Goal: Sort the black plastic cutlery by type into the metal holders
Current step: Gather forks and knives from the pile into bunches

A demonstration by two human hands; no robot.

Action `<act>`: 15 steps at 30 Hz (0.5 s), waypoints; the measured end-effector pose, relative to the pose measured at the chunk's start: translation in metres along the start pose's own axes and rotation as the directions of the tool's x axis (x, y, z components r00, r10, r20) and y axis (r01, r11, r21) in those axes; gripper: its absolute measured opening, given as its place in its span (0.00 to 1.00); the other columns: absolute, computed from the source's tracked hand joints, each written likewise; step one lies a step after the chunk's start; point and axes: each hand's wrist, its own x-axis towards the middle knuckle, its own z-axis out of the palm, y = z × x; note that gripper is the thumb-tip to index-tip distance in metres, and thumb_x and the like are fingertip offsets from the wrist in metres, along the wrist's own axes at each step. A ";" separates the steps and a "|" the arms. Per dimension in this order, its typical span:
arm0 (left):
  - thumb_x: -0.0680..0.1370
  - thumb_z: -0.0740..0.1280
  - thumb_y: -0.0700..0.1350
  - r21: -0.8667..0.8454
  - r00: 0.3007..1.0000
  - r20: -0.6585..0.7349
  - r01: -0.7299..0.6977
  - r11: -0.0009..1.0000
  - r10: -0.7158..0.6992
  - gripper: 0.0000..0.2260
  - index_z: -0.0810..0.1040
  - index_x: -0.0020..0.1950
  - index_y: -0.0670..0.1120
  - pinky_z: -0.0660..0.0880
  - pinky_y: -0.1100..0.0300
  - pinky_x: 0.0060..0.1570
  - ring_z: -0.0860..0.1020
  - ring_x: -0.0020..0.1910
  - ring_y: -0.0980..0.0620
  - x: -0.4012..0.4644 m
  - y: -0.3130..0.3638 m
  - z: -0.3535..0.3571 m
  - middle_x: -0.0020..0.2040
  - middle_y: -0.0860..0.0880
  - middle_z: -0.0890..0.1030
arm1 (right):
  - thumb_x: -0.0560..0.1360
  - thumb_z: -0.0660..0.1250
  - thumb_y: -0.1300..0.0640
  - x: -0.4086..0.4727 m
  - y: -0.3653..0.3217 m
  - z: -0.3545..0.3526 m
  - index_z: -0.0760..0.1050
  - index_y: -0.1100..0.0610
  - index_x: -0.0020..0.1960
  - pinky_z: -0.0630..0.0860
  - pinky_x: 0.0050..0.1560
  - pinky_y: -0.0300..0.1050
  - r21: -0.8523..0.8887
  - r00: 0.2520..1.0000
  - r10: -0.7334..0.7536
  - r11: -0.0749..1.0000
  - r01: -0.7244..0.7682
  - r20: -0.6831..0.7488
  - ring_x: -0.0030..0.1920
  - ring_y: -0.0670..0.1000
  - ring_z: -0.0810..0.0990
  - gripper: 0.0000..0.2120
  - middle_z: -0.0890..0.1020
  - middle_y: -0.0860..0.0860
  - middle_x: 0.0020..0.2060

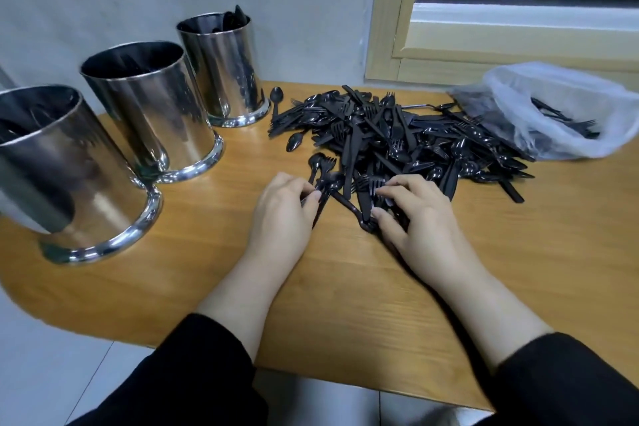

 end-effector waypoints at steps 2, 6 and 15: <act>0.85 0.64 0.46 -0.091 0.997 -0.059 0.040 0.995 -0.045 0.09 0.83 0.54 0.44 0.61 0.69 0.41 0.72 0.47 0.53 0.000 0.000 -0.005 0.51 0.53 0.76 | 0.78 0.68 0.49 0.000 -0.001 -0.001 0.80 0.55 0.61 0.71 0.61 0.58 -0.012 1.000 -0.002 1.000 0.002 -0.015 0.59 0.53 0.74 0.15 0.76 0.48 0.58; 0.86 0.61 0.48 -0.264 0.985 -0.101 0.109 0.958 -0.140 0.08 0.79 0.54 0.49 0.70 0.63 0.37 0.76 0.39 0.52 0.002 -0.007 -0.016 0.41 0.51 0.80 | 0.78 0.68 0.50 -0.001 -0.003 -0.002 0.80 0.56 0.59 0.73 0.59 0.60 -0.028 0.997 -0.037 0.999 0.035 -0.070 0.58 0.53 0.76 0.13 0.77 0.49 0.56; 0.85 0.60 0.48 -0.481 0.970 -0.048 0.188 0.856 -0.240 0.08 0.79 0.57 0.52 0.73 0.53 0.37 0.74 0.34 0.51 0.007 -0.020 -0.013 0.35 0.55 0.77 | 0.78 0.68 0.46 0.043 -0.060 0.014 0.81 0.54 0.54 0.75 0.51 0.51 -0.109 0.996 -0.072 0.991 0.077 0.043 0.50 0.53 0.77 0.13 0.77 0.48 0.46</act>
